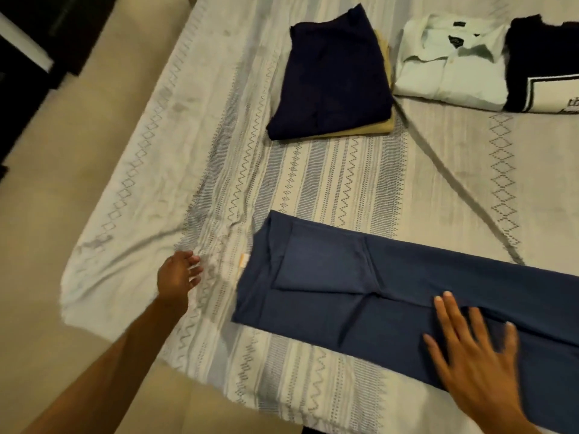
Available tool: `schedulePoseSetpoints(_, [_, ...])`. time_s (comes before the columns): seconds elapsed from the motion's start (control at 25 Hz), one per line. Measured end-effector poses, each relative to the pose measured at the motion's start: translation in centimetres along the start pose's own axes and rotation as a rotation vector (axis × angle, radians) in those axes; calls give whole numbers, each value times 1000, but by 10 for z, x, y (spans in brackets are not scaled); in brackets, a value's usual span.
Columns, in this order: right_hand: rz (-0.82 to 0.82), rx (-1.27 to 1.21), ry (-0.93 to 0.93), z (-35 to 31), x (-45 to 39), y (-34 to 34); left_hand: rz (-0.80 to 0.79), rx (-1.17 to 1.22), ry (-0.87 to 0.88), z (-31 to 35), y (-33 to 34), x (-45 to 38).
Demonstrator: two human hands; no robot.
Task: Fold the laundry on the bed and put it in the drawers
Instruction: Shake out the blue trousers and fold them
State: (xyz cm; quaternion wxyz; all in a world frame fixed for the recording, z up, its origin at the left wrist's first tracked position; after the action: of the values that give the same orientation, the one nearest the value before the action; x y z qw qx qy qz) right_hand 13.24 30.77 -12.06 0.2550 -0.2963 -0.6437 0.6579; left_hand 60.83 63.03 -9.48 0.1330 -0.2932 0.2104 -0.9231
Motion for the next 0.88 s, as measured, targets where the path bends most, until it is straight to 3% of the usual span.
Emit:
schedulePoseSetpoints(0.12, [35,23,17,7,-5,-15,-17,-26,37,-10,-26,-6])
schedulePoseSetpoints(0.2, [-25,-7,33,19,-10,-10,-13,-125,172,-13,-33,-1])
schedulePoseSetpoints(0.28, [-126,-36,131,42,-16,0,-59,-330,495,-6,-24,23])
schedulePoseSetpoints(0.44, [-299,-32,173,78,-5,9,-392,-571,1114,0,36,109])
schedulePoseSetpoints(0.56, [-332,-69,199,93,6,7,-644,-651,1430,-21,104,188])
schedulePoseSetpoints(0.64, [-291,-116,254,110,9,13,-732,-672,1601,-42,153,248])
schedulePoseSetpoints(0.76, [-277,-153,434,148,13,20,-748,-778,1794,-90,210,320])
schedulePoseSetpoints(0.88, [-206,-159,681,196,25,14,-661,-958,1778,-147,236,347])
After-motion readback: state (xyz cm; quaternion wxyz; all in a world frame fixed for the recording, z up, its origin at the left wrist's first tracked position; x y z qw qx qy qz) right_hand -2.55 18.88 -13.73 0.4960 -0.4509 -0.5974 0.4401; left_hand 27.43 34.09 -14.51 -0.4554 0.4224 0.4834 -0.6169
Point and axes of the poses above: each hand's wrist, its own x-axis away from the middle knuckle, its own y-axis out of the palm, z = x × y, the point moved 6 cm from there along -x, towards the middle knuckle, and after that the axes turned 15 degrees about z, right-handed, at the moved point
